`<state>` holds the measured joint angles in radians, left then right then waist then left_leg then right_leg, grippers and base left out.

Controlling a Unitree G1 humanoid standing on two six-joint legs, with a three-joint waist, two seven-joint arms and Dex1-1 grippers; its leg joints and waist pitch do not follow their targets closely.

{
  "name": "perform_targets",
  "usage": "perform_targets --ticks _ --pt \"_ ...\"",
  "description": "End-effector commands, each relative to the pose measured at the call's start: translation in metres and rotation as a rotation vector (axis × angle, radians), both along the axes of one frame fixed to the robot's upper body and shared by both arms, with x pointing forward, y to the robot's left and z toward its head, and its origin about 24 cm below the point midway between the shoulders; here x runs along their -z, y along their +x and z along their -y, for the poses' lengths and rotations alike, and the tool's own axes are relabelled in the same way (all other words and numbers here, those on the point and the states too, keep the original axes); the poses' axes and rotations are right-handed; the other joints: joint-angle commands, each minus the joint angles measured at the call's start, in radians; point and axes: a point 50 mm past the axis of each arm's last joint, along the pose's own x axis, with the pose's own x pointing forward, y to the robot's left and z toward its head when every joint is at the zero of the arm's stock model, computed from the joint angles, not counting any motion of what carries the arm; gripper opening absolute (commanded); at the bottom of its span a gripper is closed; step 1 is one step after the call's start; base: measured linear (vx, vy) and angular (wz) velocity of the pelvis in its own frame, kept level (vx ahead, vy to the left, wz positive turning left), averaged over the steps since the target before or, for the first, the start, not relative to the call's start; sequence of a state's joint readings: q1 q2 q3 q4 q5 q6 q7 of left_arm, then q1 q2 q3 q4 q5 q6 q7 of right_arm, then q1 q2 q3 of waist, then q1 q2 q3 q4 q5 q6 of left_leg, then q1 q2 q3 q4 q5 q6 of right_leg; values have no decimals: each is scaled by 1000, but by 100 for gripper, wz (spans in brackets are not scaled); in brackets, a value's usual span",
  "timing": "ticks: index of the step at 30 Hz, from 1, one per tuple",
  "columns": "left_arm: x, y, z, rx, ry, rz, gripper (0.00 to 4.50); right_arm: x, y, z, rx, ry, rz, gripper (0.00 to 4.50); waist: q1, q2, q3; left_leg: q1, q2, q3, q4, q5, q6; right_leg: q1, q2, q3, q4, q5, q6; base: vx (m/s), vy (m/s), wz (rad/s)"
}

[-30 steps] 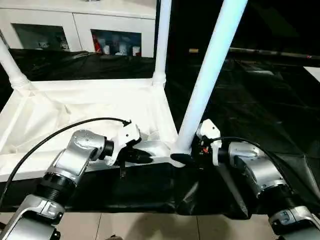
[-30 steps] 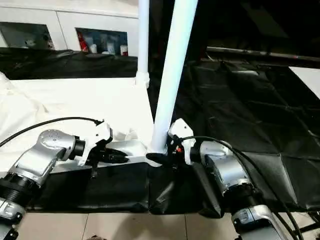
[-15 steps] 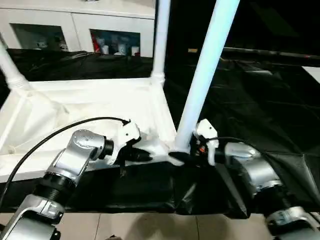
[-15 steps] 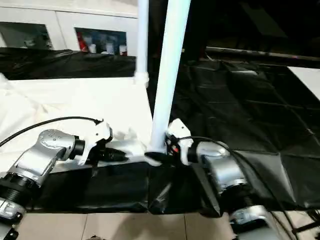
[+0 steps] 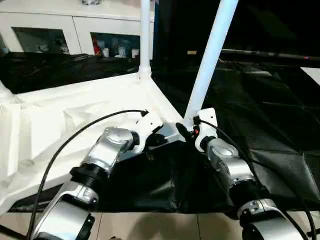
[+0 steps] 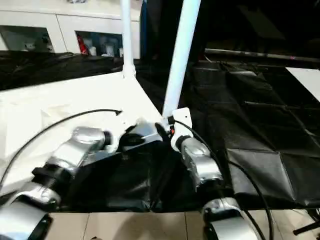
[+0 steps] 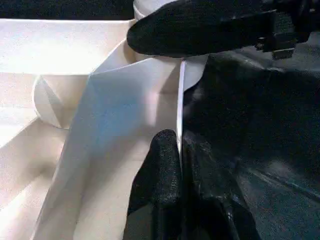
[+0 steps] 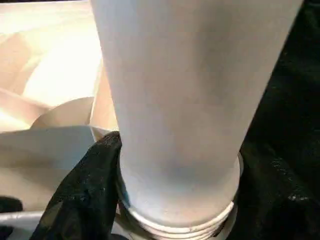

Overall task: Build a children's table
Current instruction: Rotate leg to tighten

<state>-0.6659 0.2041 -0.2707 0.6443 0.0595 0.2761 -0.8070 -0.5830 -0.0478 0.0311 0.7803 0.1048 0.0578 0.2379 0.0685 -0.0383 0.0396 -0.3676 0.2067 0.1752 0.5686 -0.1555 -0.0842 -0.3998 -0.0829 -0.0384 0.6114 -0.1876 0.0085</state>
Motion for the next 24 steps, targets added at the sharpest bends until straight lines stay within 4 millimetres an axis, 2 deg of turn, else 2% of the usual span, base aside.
perform_targets --ticks 1,2,5,8,10,11,12,14,15,20,24 --pt "3 1 0 -49 -24 17 0 19 -9 1 -18 -18 -83 331 -1 -4 -54 7 11 3 -64 -285 0 35 -42 29 -83 -261 -156 0 0 0" --pt "3 1 0 -44 -22 18 0 18 -8 0 -22 -14 -74 345 -1 -5 -54 7 11 3 -64 -285 0 36 -42 29 -83 -262 -155 0 0 0" --pt "3 0 -8 -17 -16 19 0 10 -5 -1 -65 41 -45 351 -1 -4 -55 5 11 2 -65 -284 6 38 -43 28 -81 -251 -159 0 0 0" --pt "2 -1 -12 2 -17 17 0 7 -5 0 -104 26 -40 390 -4 -4 -53 6 12 2 -66 -297 6 37 -43 27 -84 -272 -162 0 0 0" --pt "0 -7 -20 78 -32 18 0 -1 -6 6 -238 -17 -8 390 -3 -5 -52 7 12 0 -67 -307 12 36 -43 26 -87 -295 -160 0 0 0" --pt "-2 -11 -24 127 -44 17 0 -5 -9 10 -317 -37 7 390 -6 -7 -53 -1 13 0 -67 -290 14 43 -43 26 -83 -278 -157 0 0 0" --pt "-3 -14 -27 165 -57 8 0 -8 -11 13 -376 -43 13 390 -2 -6 -53 1 14 0 -67 -286 18 43 -43 26 -83 -269 -156 0 0 0" --pt "-4 -18 -30 200 -69 -9 0 -10 -13 17 -423 -46 17 390 -5 -6 -55 1 13 4 -63 -261 32 41 -43 28 -78 -223 -173 0 0 0" --pt "-4 -22 -33 234 -70 -32 0 -13 -15 21 -463 -64 25 390 -2 -2 -58 2 17 2 -62 -240 32 42 -44 28 -73 -195 -185 0 0 0" --pt "-6 -33 -44 327 -74 -99 0 -23 -24 29 -653 -95 25 390 1 0 -56 7 18 8 -59 -209 50 42 -37 28 -64 -99 -228 0 0 0" --pt "-8 -37 -50 346 -75 -120 0 -25 -33 29 -773 -98 0 390 5 -2 -52 9 19 8 -62 -245 41 40 -40 29 -70 -163 -220 0 0 0"
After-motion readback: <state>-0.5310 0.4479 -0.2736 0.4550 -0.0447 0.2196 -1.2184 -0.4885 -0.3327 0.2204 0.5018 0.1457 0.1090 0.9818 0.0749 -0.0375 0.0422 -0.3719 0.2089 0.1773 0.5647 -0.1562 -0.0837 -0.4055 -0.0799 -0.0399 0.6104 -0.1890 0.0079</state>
